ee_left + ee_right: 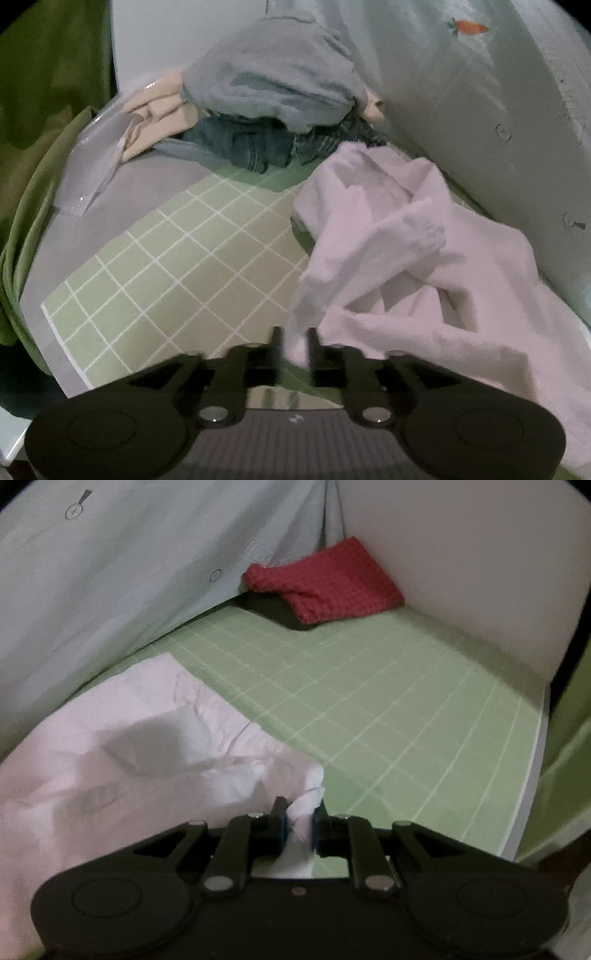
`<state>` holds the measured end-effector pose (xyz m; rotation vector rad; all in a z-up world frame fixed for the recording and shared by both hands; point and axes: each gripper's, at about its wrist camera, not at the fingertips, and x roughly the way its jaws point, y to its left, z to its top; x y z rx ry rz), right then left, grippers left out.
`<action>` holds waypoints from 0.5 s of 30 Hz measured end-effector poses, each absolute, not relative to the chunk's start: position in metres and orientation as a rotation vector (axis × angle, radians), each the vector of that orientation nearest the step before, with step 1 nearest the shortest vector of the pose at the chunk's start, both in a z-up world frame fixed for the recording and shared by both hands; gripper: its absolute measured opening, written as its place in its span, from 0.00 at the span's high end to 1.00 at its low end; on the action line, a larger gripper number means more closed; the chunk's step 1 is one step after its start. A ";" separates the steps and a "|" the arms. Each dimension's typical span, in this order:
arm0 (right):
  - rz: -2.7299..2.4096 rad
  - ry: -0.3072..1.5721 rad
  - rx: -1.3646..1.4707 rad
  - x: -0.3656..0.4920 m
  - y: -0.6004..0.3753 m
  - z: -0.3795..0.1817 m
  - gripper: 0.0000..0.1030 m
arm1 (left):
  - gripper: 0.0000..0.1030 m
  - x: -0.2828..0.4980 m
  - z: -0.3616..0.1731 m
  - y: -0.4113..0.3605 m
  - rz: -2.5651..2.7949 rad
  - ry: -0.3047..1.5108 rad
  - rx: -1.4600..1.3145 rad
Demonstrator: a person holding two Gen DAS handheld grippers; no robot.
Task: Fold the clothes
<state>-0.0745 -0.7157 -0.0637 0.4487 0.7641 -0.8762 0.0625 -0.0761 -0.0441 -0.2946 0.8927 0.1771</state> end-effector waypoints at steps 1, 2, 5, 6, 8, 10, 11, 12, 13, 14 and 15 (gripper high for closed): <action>-0.870 0.760 0.451 -0.074 -0.712 -0.063 0.81 | 0.49 0.063 -0.041 -0.076 0.168 0.878 -0.289; -0.865 0.756 0.452 -0.074 -0.709 -0.061 0.77 | 0.41 0.065 -0.038 -0.076 0.156 0.860 -0.279; -0.873 0.739 0.438 -0.070 -0.699 -0.055 0.63 | 0.31 0.084 -0.037 -0.080 0.096 0.849 -0.245; -0.880 0.734 0.438 -0.070 -0.695 -0.053 0.60 | 0.29 0.091 -0.037 -0.082 0.075 0.848 -0.233; -0.896 0.730 0.432 -0.069 -0.688 -0.049 0.52 | 0.26 0.105 -0.037 -0.085 0.033 0.845 -0.209; -0.908 0.737 0.421 -0.066 -0.682 -0.046 0.48 | 0.26 0.121 -0.041 -0.092 -0.008 0.859 -0.183; -0.914 0.744 0.412 -0.065 -0.680 -0.045 0.47 | 0.25 0.130 -0.045 -0.097 -0.029 0.871 -0.168; -0.923 0.746 0.407 -0.064 -0.679 -0.044 0.46 | 0.25 0.139 -0.050 -0.102 -0.045 0.890 -0.152; -0.931 0.749 0.403 -0.062 -0.677 -0.043 0.44 | 0.25 0.147 -0.056 -0.106 -0.058 0.917 -0.136; -0.939 0.751 0.399 -0.061 -0.676 -0.042 0.42 | 0.25 0.155 -0.061 -0.110 -0.059 0.940 -0.115; -0.943 0.753 0.402 -0.060 -0.673 -0.040 0.41 | 0.27 0.160 -0.067 -0.112 -0.044 0.956 -0.094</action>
